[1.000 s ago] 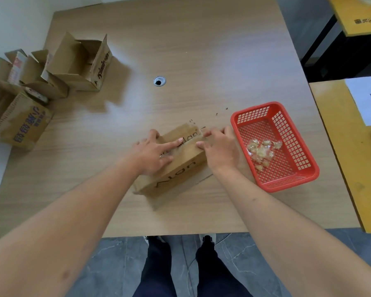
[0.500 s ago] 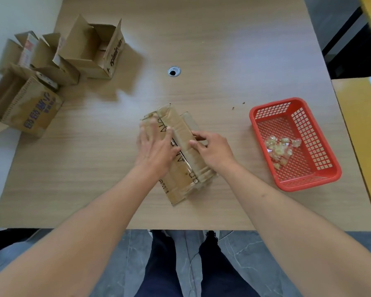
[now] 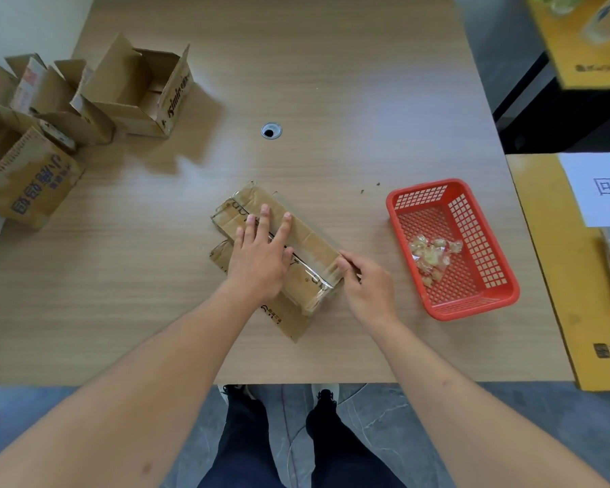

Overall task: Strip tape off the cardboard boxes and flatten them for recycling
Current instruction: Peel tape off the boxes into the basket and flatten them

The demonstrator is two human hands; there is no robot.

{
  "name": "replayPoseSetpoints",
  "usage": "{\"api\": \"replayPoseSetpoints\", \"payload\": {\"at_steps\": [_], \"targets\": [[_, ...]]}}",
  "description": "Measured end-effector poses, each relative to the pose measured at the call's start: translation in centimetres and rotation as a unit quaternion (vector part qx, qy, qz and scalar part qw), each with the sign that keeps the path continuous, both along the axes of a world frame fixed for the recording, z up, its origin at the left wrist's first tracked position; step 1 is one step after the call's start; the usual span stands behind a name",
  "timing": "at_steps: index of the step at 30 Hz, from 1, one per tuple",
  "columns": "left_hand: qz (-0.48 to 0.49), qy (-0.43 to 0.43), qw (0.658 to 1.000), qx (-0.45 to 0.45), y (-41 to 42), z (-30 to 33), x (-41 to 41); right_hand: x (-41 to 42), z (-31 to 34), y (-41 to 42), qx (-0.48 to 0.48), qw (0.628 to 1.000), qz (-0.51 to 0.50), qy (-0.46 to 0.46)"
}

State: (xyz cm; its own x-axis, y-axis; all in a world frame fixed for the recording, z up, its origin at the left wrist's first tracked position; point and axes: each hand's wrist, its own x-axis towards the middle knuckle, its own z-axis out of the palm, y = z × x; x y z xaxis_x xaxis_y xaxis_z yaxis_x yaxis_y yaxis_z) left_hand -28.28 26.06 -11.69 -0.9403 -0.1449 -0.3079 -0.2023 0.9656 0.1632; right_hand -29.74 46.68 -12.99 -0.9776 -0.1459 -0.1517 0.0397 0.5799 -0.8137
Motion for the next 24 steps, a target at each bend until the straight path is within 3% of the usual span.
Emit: {"api": "replayPoseSetpoints", "payload": {"at_steps": [5, 9, 12, 17, 21, 24], "targets": [[-0.066, -0.070, 0.995, 0.030, 0.8, 1.6, -0.6, -0.4, 0.0, 0.3, -0.059, 0.994, -0.088, -0.030], [-0.063, -0.090, 0.994, 0.019, 0.7, 2.0, -0.9, -1.5, -0.4, 1.2, -0.135, 0.977, -0.098, -0.130], [-0.059, -0.093, 0.994, 0.009, 1.2, 2.3, -1.1, -2.4, -0.1, 1.8, -0.127, 0.977, -0.080, -0.152], [-0.228, -0.049, 0.972, 0.038, 2.3, 2.2, -0.6, -3.3, 0.3, 2.0, -0.121, 0.976, -0.072, -0.168], [-0.207, -0.050, 0.976, 0.053, 2.1, 1.6, 0.2, -3.7, 0.9, 1.8, -0.130, 0.973, -0.087, -0.169], [-0.174, -0.051, 0.982, 0.043, 2.2, 1.7, 0.3, -4.1, 1.5, 1.7, -0.194, 0.944, -0.132, -0.230]]}}
